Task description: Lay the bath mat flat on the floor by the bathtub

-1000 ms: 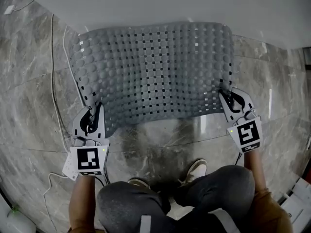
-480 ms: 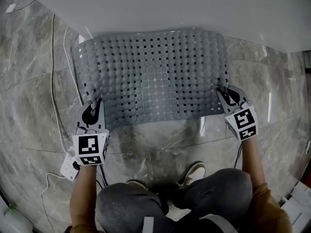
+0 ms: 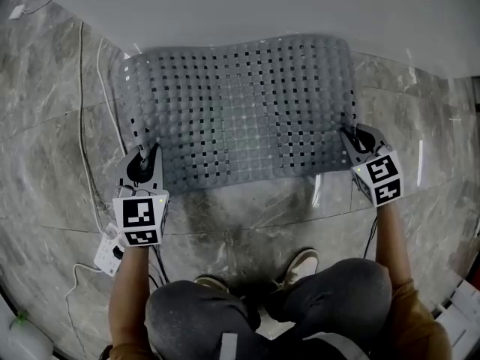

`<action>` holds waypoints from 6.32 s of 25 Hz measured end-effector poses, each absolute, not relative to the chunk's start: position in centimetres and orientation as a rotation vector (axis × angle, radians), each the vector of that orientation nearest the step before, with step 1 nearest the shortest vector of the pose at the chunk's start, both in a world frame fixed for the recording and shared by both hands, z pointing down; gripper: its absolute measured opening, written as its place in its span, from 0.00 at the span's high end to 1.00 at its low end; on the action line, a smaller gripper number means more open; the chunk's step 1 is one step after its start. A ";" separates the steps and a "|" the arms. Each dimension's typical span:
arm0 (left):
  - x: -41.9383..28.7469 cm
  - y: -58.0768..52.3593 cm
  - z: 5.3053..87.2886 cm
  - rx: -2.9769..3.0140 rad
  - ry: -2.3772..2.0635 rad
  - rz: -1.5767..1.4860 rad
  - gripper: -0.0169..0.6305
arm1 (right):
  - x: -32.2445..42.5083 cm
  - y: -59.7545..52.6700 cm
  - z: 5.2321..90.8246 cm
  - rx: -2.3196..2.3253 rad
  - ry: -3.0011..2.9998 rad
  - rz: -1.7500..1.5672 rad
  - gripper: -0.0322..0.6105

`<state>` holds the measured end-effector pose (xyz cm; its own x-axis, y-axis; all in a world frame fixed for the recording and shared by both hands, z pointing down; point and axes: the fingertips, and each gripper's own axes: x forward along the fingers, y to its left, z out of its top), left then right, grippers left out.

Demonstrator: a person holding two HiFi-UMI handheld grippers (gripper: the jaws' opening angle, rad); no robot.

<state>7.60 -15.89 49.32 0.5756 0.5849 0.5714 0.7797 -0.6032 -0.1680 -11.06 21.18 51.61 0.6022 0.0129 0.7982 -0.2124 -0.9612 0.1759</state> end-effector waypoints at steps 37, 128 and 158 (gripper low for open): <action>7.7 -16.3 54.4 -2.359 -0.992 -0.736 0.73 | -12.8 27.7 54.8 2.400 0.089 1.438 0.63; 4.4 -9.5 -0.7 -2.522 -1.013 -0.802 0.97 | -10.3 21.1 -2.6 2.739 0.040 1.073 0.94; -0.4 -10.7 -28.6 -2.720 -1.084 -0.319 0.97 | -18.9 21.0 -25.8 2.901 0.307 0.810 0.94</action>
